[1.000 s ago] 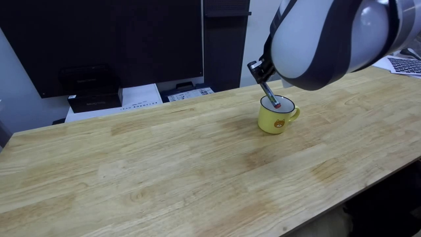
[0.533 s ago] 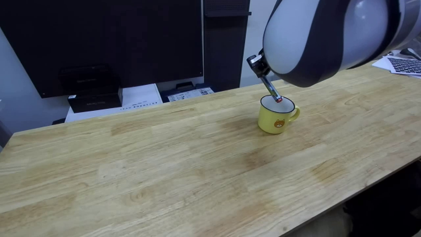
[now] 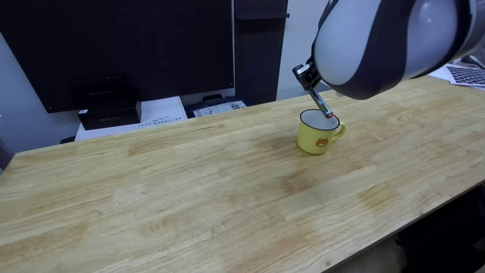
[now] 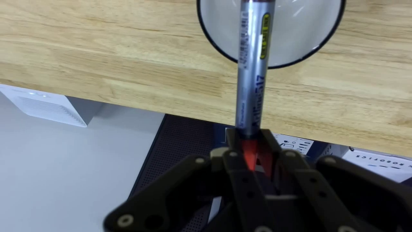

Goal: Put the marker in the mug

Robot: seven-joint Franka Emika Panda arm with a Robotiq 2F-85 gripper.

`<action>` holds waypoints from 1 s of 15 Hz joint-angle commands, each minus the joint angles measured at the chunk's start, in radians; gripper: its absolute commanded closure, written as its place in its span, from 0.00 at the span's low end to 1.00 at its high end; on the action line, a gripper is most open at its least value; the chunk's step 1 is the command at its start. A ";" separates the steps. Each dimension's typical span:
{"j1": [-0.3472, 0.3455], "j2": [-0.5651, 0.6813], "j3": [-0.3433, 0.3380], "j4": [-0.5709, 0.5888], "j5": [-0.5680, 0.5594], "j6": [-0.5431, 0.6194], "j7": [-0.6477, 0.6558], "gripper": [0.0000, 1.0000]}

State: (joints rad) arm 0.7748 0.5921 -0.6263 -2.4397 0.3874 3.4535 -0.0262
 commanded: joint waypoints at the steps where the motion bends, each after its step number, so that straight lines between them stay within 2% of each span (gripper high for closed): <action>1: -0.090 -0.041 0.047 -0.009 -0.048 0.000 -0.024 0.95; 8: -0.236 -0.037 0.149 0.010 -0.094 0.001 -0.039 0.95; 15: -0.301 -0.039 0.214 0.029 -0.102 0.001 -0.045 0.95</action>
State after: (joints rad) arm 0.5119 0.5825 -0.4450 -2.4154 0.2979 3.4546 -0.0604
